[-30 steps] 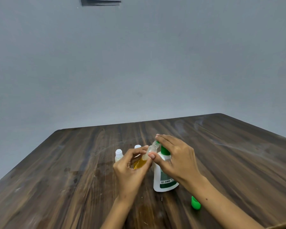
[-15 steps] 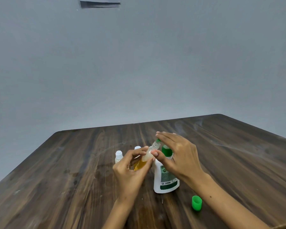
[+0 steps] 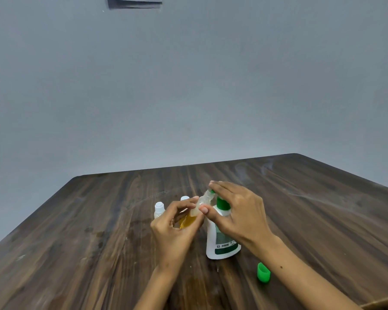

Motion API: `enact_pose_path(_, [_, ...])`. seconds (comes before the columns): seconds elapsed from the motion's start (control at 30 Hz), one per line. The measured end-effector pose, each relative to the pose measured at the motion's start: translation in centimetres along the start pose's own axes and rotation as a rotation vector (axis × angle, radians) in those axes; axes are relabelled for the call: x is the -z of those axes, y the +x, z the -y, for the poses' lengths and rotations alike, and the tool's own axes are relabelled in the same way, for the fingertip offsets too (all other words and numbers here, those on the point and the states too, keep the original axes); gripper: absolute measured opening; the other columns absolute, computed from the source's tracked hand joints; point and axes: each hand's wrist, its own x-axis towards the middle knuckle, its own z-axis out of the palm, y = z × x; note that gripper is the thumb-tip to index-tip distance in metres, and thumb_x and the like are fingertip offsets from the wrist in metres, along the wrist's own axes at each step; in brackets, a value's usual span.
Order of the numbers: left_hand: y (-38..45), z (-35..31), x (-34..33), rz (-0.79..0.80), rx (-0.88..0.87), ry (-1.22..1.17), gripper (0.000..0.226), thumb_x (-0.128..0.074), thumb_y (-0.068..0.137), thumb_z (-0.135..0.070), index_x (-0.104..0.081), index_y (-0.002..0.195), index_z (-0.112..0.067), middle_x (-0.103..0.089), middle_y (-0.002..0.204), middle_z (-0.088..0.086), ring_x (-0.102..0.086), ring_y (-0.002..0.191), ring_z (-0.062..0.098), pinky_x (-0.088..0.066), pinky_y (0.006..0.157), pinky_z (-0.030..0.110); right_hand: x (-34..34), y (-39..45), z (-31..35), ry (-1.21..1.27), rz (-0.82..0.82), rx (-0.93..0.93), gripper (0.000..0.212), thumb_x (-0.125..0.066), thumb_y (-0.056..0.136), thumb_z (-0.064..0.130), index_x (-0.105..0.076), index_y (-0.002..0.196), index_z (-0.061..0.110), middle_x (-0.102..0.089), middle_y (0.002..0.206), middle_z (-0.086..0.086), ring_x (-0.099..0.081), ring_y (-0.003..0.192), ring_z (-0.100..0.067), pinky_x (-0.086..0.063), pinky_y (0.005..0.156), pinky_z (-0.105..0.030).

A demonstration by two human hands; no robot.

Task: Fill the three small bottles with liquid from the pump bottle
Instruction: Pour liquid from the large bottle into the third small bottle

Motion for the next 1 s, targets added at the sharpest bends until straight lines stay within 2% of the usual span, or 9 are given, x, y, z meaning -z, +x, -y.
enact_pose_path(0.1, [0.0,0.2,0.1,0.0,-0.013,0.007,0.023,-0.08,0.07,-0.02,-0.072,0.088,-0.007,-0.075,0.097,-0.008,-0.072,0.092,0.007,-0.058,0.078,0.024,-0.3,-0.2,0.0,0.02,0.024,-0.032,0.085,-0.025,0.081,0.082,-0.071,0.111,0.016,-0.068,0.114,0.004,-0.064,0.101,-0.01,-0.039,0.081,-0.014])
enact_pose_path(0.27, [0.0,0.0,0.0,-0.014,-0.029,0.002,0.027,-0.079,0.07,-0.024,-0.072,0.087,-0.004,-0.076,0.092,-0.004,-0.073,0.09,0.008,-0.059,0.078,0.026,0.6,0.5,-0.1,0.002,-0.01,0.034,0.082,-0.023,0.086,0.076,-0.071,0.11,0.014,-0.069,0.112,0.001,-0.065,0.1,-0.012,-0.04,0.084,-0.018])
enact_pose_path(0.47, [0.1,0.1,0.2,-0.004,-0.004,-0.001,0.021,-0.079,0.072,-0.022,-0.072,0.087,-0.008,-0.075,0.094,-0.008,-0.072,0.091,0.007,-0.058,0.077,0.024,-0.3,-0.2,0.0,0.021,-0.002,-0.032,0.078,-0.028,0.084,0.078,-0.072,0.105,0.018,-0.07,0.109,0.005,-0.065,0.096,-0.009,-0.036,0.078,-0.009])
enact_pose_path(0.57, [0.1,-0.3,0.1,-0.024,0.002,-0.015,0.024,-0.078,0.072,-0.029,-0.071,0.086,-0.011,-0.075,0.094,-0.008,-0.072,0.09,0.007,-0.058,0.077,0.022,0.0,0.3,-0.1,0.033,0.002,-0.014,0.077,-0.025,0.087,0.076,-0.071,0.109,0.018,-0.069,0.113,0.005,-0.064,0.1,-0.009,-0.039,0.079,-0.013])
enact_pose_path(0.63, [0.1,-0.4,0.1,-0.022,0.004,-0.012,0.022,-0.079,0.071,-0.025,-0.071,0.086,-0.012,-0.075,0.095,-0.009,-0.072,0.089,0.007,-0.058,0.077,0.021,0.0,0.4,-0.1,0.045,0.002,-0.018,0.077,-0.023,0.089,0.074,-0.07,0.11,0.018,-0.068,0.114,0.005,-0.063,0.101,-0.01,-0.04,0.077,-0.014])
enact_pose_path(0.83, [0.2,-0.4,0.0,-0.022,-0.018,0.0,0.019,-0.082,0.074,-0.024,-0.07,0.088,-0.017,-0.074,0.097,-0.011,-0.072,0.089,0.005,-0.057,0.077,0.018,-0.6,-0.1,0.1,0.048,-0.031,-0.056,0.072,-0.027,0.089,0.072,-0.073,0.101,0.017,-0.071,0.102,0.004,-0.066,0.09,-0.01,-0.033,0.071,-0.004])
enact_pose_path(1.0, [0.1,-0.1,0.2,-0.016,-0.017,0.011,0.024,-0.081,0.068,-0.017,-0.071,0.088,-0.008,-0.076,0.093,-0.007,-0.072,0.091,0.007,-0.057,0.078,0.02,-0.1,0.4,-0.2,0.04,0.001,-0.022,0.075,-0.022,0.09,0.071,-0.07,0.11,0.017,-0.069,0.112,0.004,-0.065,0.099,-0.011,-0.04,0.075,-0.014])
